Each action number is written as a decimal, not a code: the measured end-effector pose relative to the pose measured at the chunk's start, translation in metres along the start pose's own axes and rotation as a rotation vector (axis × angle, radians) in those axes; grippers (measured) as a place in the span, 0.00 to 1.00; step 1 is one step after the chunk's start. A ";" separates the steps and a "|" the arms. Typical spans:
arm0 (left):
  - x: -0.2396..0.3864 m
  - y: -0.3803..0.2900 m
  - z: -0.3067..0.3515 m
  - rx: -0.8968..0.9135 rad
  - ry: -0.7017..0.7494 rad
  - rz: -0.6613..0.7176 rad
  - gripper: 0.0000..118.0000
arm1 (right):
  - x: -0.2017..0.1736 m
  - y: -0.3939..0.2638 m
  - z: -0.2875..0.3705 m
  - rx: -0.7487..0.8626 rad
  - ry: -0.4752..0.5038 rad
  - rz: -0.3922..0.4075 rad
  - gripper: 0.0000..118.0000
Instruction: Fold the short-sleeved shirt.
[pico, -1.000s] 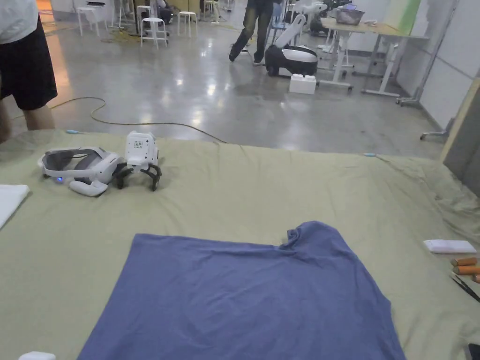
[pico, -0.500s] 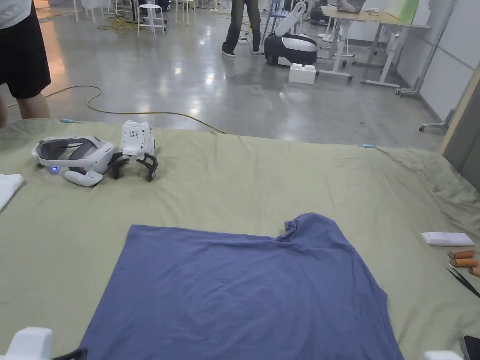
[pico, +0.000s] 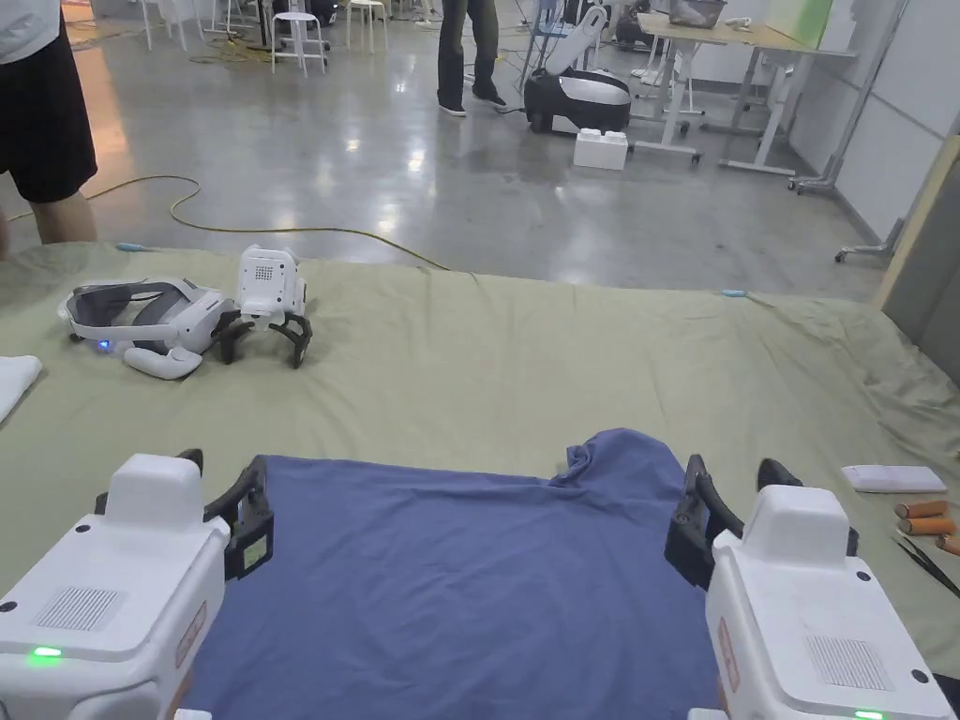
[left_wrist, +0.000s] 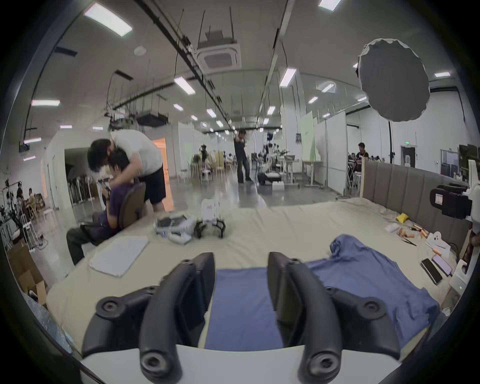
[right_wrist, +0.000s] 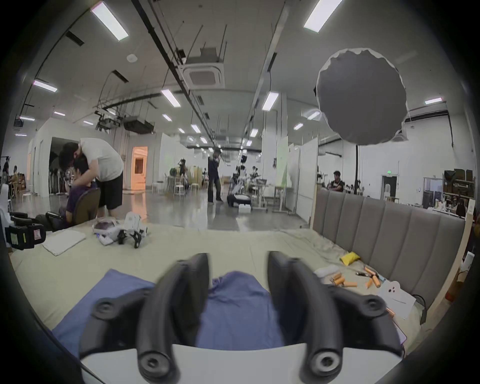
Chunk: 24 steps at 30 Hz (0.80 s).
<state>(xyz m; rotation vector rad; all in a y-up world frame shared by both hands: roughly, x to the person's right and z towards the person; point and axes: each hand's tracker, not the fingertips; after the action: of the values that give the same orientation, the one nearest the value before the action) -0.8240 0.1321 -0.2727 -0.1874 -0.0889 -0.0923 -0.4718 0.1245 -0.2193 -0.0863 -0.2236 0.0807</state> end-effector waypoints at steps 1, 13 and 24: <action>0.002 0.002 0.002 0.012 0.003 -0.005 0.31 | -0.003 0.001 -0.002 0.003 0.004 0.001 0.25; -0.027 -0.015 -0.002 -0.038 -0.008 0.028 0.00 | -0.011 -0.003 -0.005 0.034 0.005 -0.018 0.00; -0.095 -0.119 0.009 -0.680 -0.005 0.191 0.00 | -0.009 -0.037 -0.010 -0.089 0.047 0.032 0.00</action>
<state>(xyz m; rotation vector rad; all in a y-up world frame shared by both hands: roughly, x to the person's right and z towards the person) -0.9307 0.0251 -0.2515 -0.8731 -0.0410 0.0723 -0.4757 0.0857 -0.2270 -0.1802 -0.1784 0.1004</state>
